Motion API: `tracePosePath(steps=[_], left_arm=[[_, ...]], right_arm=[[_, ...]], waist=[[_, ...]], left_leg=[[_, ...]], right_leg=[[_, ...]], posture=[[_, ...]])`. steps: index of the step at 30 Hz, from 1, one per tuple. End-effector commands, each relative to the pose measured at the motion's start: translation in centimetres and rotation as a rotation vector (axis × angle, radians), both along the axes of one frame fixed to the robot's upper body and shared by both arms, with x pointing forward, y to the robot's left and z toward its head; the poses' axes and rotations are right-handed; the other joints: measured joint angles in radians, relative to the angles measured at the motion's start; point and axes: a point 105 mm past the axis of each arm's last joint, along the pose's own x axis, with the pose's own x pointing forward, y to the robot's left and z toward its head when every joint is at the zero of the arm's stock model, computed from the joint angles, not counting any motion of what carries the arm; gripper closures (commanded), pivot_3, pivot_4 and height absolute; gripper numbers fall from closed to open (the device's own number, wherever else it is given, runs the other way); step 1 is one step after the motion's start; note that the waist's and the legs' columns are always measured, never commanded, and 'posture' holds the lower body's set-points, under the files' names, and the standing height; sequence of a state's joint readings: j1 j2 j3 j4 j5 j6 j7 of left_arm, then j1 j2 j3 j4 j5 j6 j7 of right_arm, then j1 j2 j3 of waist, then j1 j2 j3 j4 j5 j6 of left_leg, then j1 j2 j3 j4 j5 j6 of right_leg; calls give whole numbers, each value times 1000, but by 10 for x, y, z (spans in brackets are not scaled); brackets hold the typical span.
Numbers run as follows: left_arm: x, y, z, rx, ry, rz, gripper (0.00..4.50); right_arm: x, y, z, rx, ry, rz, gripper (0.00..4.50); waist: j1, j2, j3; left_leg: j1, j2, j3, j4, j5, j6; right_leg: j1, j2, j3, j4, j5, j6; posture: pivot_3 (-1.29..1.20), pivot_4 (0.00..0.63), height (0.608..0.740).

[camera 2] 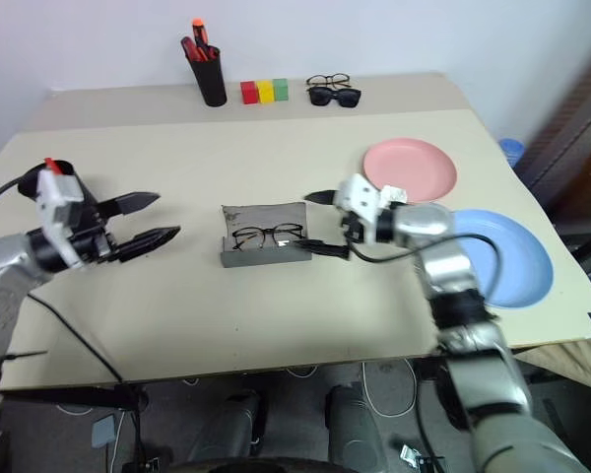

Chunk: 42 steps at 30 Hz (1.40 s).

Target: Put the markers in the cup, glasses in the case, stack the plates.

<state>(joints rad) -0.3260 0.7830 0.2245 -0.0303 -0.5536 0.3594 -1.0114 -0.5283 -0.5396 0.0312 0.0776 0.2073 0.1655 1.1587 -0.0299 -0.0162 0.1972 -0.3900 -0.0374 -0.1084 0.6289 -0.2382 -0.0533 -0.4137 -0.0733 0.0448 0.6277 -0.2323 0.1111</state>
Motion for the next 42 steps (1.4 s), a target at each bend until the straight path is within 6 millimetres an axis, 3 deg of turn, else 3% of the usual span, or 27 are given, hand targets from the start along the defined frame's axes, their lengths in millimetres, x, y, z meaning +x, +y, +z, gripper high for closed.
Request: tracePosePath(steps=[1, 4, 7, 13, 20, 26, 33, 38, 40, 42], left_arm=[[19, -1, -5, 55, 5, -37, 1350], [53, -10, -2, 85, 11, -47, 2805], [81, -21, 0, 137, 10, -51, 4410], [111, -42, -5, 298, 47, -62, 4461], [116, -80, -25, 515, 110, -168, 4461], [97, -110, -26, 514, 218, -392, 4461], [70, -108, -36, 531, 428, -587, 4461], [56, -103, -73, 570, 492, -622, 4461], [54, -101, -74, 553, 471, -627, 4461], [57, -105, -61, 487, 440, -617, 4461]], right_arm=[[-29, -33, 4, -41, -12, -140, 0], [-64, -75, -13, -74, 63, -343, 0], [-92, -95, -24, -104, 99, -465, 0], [-130, -113, -33, -141, 142, -592, 0], [-138, -115, -30, -95, 113, -658, 0], [-134, -107, -30, -67, 102, -647, 0], [-122, -108, -26, -28, 85, -668, 0], [-113, -107, -25, 15, 88, -688, 0], [-112, -106, -25, 28, 99, -681, 0], [-111, -109, -23, 38, 102, -685, 0]], waist=[[11, 0, 0], [26, -1, 0], [21, -1, 0], [9, -5, 0], [20, -7, 1], [18, -9, 1], [13, -9, 1], [15, -8, 1], [17, -7, 0], [17, -6, -1]], left_leg=[[0, 0, 0, 0, 0, 0], [-2, 0, 0, 1, 0, 0], [-3, -1, 1, 3, 0, 0], [-1, -1, 7, 4, 0, 1], [-3, -2, 5, 3, -1, 2], [-4, -2, 5, 3, -2, 3], [-2, -2, 5, 3, -2, 3], [-1, -2, 5, 3, -2, 3], [-1, -2, 4, 3, -2, 3], [-1, -2, 4, 3, -2, 3]], right_leg=[[0, 0, 0, 0, 0, 0], [0, 0, -2, -1, -1, 1], [1, -1, -1, -4, -2, 2], [5, -5, 0, -10, -1, 5], [4, -5, -1, -12, -1, 10], [4, -6, -2, -13, -1, 11], [5, -6, -2, -11, -1, 11], [5, -6, -1, -10, -1, 10], [6, -6, -1, -10, -1, 10], [6, -6, -1, -10, -1, 10]], posture=[[0, 150, 740], [0, 150, 740], [0, 150, 740], [0, 150, 740], [0, 150, 740], [0, 150, 740], [0, 150, 740], [0, 150, 740], [0, 150, 740], [0, 150, 740]])
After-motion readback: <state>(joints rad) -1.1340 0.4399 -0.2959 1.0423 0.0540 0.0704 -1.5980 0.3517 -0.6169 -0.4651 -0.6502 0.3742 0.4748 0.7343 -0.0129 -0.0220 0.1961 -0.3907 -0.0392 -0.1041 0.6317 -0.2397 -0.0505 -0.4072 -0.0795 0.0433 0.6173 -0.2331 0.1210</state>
